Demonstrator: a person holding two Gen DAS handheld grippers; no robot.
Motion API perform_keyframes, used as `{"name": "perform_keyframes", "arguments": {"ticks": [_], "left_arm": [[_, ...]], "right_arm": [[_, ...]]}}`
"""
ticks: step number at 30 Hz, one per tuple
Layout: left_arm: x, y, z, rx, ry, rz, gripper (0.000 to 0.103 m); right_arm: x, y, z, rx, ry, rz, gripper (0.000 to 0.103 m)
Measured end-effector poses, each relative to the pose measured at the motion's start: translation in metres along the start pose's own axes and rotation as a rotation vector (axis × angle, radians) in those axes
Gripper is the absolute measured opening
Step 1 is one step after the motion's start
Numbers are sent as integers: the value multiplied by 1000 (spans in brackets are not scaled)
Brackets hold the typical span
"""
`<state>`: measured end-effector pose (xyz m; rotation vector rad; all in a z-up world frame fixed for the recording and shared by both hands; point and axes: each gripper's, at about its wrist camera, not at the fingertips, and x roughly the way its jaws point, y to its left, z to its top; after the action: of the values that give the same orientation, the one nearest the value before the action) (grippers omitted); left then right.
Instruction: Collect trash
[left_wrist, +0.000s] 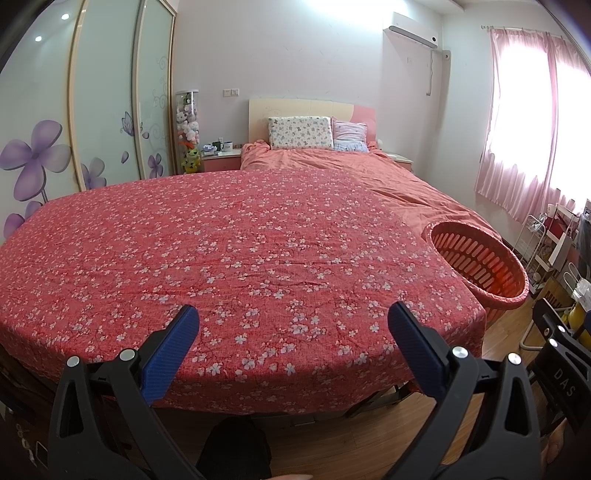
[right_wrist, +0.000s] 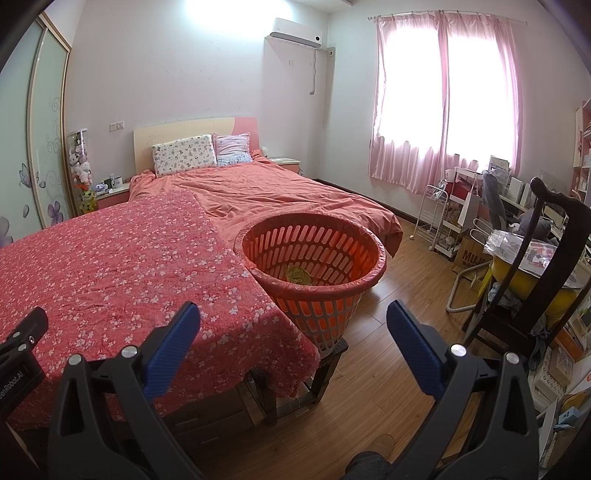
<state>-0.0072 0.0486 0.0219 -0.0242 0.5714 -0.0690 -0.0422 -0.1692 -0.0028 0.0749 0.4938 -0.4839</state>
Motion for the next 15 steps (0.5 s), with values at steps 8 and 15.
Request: {"name": "perform_keyframes", "arguments": {"ticks": [8, 15], "left_arm": [[0, 0, -2, 1, 1, 0, 101], [-1, 1, -2, 2, 2, 3, 101]], "right_arm": [[0, -1, 2, 0, 1, 0, 99], [0, -1, 2, 0, 0, 0, 99]]}}
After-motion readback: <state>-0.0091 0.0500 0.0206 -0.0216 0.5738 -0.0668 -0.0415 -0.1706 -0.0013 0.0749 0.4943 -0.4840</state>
